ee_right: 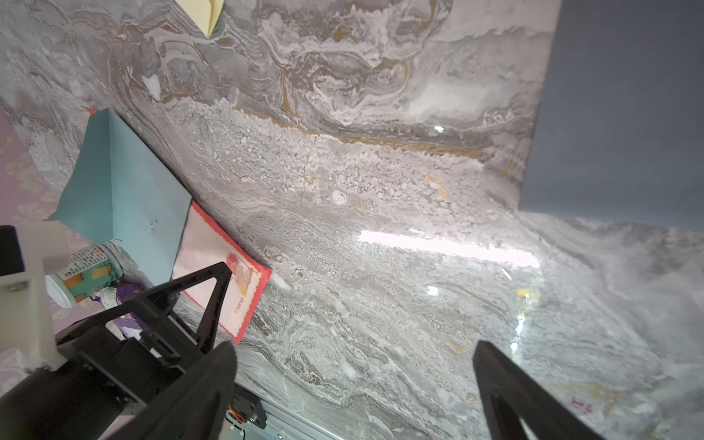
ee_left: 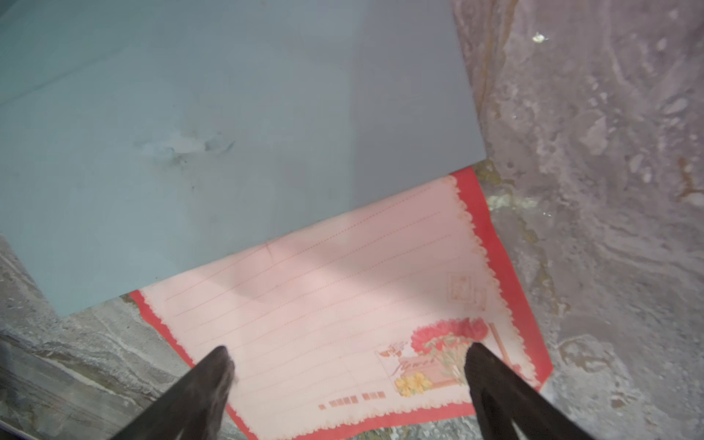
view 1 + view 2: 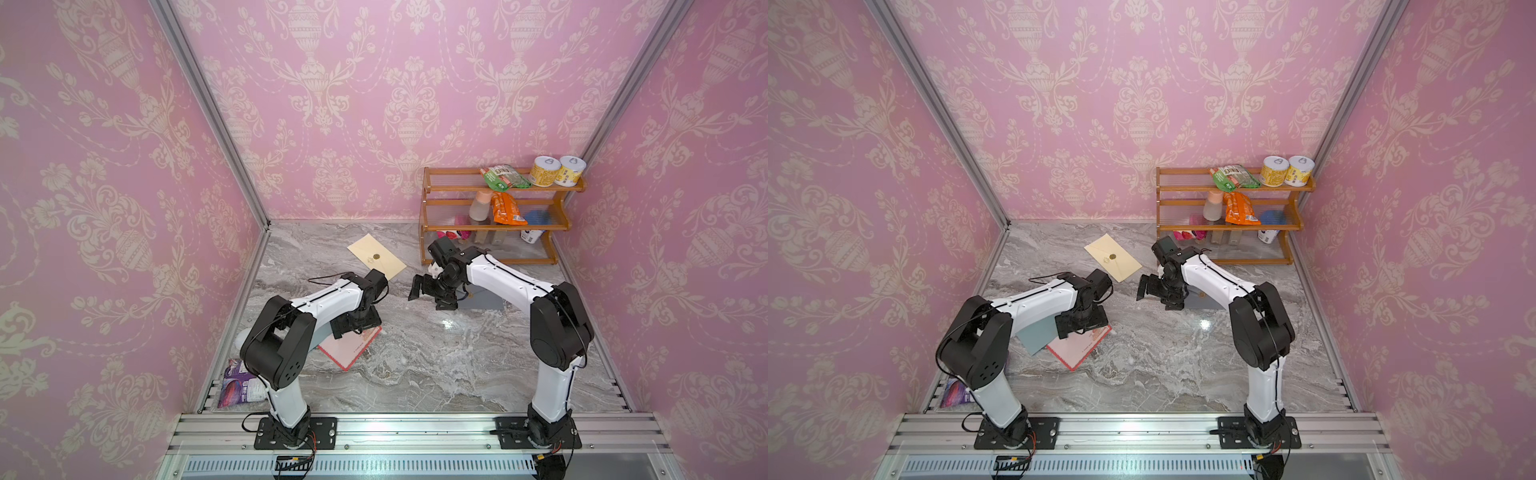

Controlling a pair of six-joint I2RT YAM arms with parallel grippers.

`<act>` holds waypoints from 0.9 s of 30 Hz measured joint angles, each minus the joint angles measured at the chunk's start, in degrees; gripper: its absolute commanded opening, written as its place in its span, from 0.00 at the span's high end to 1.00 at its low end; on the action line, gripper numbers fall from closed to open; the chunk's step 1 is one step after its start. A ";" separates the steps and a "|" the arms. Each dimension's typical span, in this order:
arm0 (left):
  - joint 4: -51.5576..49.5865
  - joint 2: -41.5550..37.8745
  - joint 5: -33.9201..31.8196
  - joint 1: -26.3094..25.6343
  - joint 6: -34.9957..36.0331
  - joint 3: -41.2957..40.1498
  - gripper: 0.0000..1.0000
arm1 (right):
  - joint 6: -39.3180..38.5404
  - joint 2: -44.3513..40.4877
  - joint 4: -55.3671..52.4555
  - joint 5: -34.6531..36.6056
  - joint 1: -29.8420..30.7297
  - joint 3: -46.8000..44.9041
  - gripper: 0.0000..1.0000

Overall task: Fold the letter paper in half and place it into the envelope
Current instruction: Move the letter paper to the center of the board.

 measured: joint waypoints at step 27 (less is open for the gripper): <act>3.08 16.83 5.14 -10.05 -1.88 19.89 0.03 | -0.22 -11.17 -0.20 0.79 -10.88 -10.14 0.00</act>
